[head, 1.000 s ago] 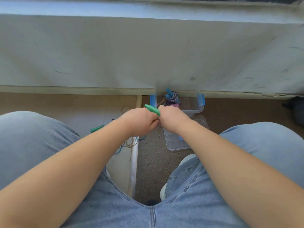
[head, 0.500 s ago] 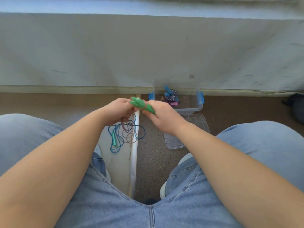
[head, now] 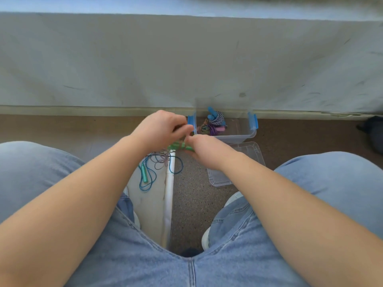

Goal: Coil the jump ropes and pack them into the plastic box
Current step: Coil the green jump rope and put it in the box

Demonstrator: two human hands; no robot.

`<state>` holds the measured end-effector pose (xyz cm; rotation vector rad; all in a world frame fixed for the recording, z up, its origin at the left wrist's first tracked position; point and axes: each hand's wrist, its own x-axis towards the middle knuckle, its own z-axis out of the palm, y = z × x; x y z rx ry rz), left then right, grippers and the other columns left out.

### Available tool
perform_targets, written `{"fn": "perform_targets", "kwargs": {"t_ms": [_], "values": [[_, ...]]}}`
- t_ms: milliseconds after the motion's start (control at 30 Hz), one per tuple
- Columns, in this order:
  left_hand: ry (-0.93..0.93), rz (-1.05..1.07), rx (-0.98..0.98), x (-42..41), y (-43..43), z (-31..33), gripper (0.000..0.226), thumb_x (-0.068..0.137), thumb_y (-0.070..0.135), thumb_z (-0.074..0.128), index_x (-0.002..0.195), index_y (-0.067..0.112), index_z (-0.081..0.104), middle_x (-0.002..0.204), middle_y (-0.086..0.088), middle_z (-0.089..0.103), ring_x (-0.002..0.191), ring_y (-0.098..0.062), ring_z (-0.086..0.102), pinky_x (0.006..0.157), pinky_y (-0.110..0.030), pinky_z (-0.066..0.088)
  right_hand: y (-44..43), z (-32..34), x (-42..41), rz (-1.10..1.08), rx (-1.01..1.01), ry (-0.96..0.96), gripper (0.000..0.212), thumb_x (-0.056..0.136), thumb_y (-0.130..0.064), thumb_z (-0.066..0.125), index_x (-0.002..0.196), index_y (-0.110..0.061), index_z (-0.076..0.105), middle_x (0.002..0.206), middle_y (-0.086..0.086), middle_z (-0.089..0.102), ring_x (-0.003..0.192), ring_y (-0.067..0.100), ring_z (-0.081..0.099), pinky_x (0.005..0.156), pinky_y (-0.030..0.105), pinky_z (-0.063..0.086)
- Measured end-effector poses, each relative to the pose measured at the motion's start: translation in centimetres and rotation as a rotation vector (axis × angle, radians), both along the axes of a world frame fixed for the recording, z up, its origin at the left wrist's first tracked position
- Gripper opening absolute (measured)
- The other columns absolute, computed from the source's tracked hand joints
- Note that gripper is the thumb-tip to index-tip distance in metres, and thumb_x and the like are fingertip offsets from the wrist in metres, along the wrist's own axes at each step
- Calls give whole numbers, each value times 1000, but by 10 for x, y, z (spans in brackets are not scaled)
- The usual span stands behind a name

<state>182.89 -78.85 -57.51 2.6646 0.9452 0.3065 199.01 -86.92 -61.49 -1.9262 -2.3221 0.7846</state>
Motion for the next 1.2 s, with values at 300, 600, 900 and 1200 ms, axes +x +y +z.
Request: {"fn": "perform_targets", "kwargs": {"t_ms": [300,600,900,1200], "values": [[-280,461,-1023,-18,4,-37,40,102,38,43,68,19,53,53,11,39,49,-14,27,48,-28,21,0,15,1,-200,243,376,20,102,-27,53,107,-10,60,97,8,63,90,28,60,78,43,49],[42,-61,-44,-6,-9,-12,41,100,41,49,69,17,59,52,5,50,49,-16,48,49,-33,37,6,1,10,-204,-57,-67,11,102,-19,49,109,-12,53,106,10,64,94,31,62,77,40,50],[-136,446,-567,-28,12,-31,53,102,47,40,68,12,61,58,-2,49,53,-21,41,59,-34,36,-3,25,-7,-212,134,534,9,100,-23,56,97,-15,57,82,-4,58,73,12,54,63,29,40],[68,-231,73,-1,-19,-15,32,98,41,46,75,21,56,58,8,48,54,-23,46,50,-32,39,5,1,18,-244,-133,-103,14,99,-13,49,112,-15,52,107,13,65,91,32,62,69,34,44]]}}
